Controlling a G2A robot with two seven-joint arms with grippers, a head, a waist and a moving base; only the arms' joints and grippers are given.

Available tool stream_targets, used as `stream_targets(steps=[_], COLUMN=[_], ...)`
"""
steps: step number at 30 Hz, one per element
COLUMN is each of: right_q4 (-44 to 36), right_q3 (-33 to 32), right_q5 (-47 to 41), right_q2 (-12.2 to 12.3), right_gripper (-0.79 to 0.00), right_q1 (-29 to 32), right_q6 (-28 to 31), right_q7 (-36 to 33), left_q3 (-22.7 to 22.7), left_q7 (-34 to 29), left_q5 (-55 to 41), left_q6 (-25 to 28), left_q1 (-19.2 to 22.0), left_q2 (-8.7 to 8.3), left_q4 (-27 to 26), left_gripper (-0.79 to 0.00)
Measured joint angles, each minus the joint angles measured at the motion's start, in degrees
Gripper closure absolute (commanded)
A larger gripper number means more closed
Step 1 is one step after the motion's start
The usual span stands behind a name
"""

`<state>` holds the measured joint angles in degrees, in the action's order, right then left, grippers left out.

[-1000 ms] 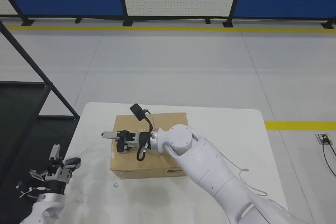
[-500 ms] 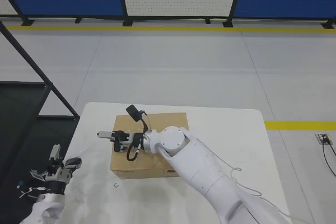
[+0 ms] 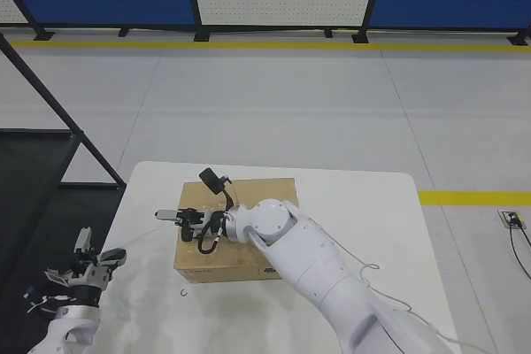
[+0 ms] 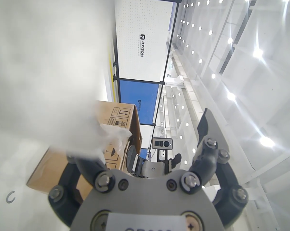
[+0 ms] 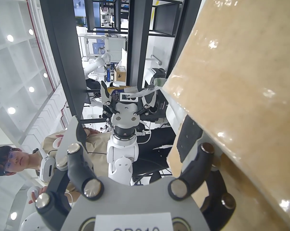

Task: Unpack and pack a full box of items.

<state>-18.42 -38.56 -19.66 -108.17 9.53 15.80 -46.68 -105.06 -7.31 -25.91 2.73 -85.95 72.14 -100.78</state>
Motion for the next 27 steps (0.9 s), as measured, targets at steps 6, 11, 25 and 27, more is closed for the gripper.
stream_targets(steps=[6, 11, 25, 27], right_q4=[1.1, 1.7, 2.7, 2.7], right_q3=[-0.7, -1.2, -2.8, -3.0], right_q5=[0.3, 0.5, 1.4, 1.5], right_q2=[-0.5, -0.8, -1.4, -1.5], right_gripper=[-0.785, -0.785, -0.785, -0.785], right_q1=[-0.4, -0.6, -0.9, -1.0], right_q6=[0.2, 0.3, 0.7, 1.1], right_q7=[-0.4, -0.7, -1.2, -1.3], left_q3=[-1.1, -1.6, -0.6, 0.0], left_q7=[-0.1, -0.5, -1.7, -1.9], left_q5=[-0.5, -0.4, 0.1, 0.6], left_q6=[0.2, 0.3, -0.4, -0.5], left_q1=[-0.2, -0.1, 1.3, 1.5], left_q2=[-0.03, -0.08, -0.1, -0.08], left_q4=[0.5, 1.2, 1.7, 1.5], left_gripper=[-0.785, -0.785, -0.785, -0.785])
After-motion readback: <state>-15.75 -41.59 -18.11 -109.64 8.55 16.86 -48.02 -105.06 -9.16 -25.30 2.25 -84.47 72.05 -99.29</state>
